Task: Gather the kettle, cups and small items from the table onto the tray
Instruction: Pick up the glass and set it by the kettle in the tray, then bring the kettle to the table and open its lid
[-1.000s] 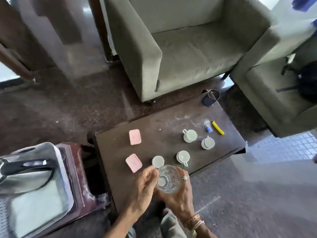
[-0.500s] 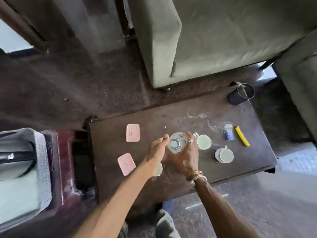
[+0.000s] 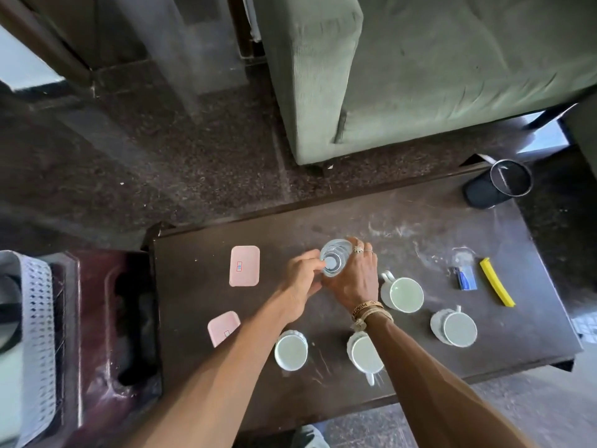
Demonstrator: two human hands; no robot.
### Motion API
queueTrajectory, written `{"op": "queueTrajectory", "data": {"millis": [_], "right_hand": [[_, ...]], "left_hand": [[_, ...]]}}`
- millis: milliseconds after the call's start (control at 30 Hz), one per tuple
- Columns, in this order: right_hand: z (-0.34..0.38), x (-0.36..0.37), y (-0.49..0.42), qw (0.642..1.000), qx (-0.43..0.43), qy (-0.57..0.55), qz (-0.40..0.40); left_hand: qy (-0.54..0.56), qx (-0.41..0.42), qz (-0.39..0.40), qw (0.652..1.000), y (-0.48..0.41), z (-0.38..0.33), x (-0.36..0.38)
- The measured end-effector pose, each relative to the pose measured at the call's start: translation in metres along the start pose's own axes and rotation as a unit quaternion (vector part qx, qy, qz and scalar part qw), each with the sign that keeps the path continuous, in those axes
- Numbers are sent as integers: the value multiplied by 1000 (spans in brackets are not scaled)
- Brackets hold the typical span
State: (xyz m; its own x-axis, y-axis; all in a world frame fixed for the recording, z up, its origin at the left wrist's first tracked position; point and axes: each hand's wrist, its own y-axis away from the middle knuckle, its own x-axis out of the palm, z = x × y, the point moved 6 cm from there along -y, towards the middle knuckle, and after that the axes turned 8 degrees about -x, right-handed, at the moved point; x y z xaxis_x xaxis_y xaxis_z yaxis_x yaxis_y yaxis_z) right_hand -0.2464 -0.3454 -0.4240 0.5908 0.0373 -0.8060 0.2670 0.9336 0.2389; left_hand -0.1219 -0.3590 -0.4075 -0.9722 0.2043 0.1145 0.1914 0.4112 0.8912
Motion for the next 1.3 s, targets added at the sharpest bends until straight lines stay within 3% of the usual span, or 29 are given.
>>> {"op": "queueTrajectory", "data": {"millis": [500,700,833,933,1000,1167,1300], "right_hand": [[-3,16,-11,1000,15,-2,-6],[0,13,0,999,32,0,25],[23,-17,26,999,16,-2,-45],[62,-33,52,992,-47,-23,-119],[99,-30,70,988,-86,-49,-114],[224,-2,105,975,-190,-113,-25],[334,22,132,945,-270,-162,85]], "left_hand": [[-7,11,20,1000,-17,0,-14],[-35,60,-58,996,16,7,-38],[8,89,-93,992,59,18,-80],[74,113,-127,983,95,25,-121],[109,129,-164,972,121,30,-155],[112,204,-254,939,187,33,-248],[118,263,-369,884,251,43,-325]]}}
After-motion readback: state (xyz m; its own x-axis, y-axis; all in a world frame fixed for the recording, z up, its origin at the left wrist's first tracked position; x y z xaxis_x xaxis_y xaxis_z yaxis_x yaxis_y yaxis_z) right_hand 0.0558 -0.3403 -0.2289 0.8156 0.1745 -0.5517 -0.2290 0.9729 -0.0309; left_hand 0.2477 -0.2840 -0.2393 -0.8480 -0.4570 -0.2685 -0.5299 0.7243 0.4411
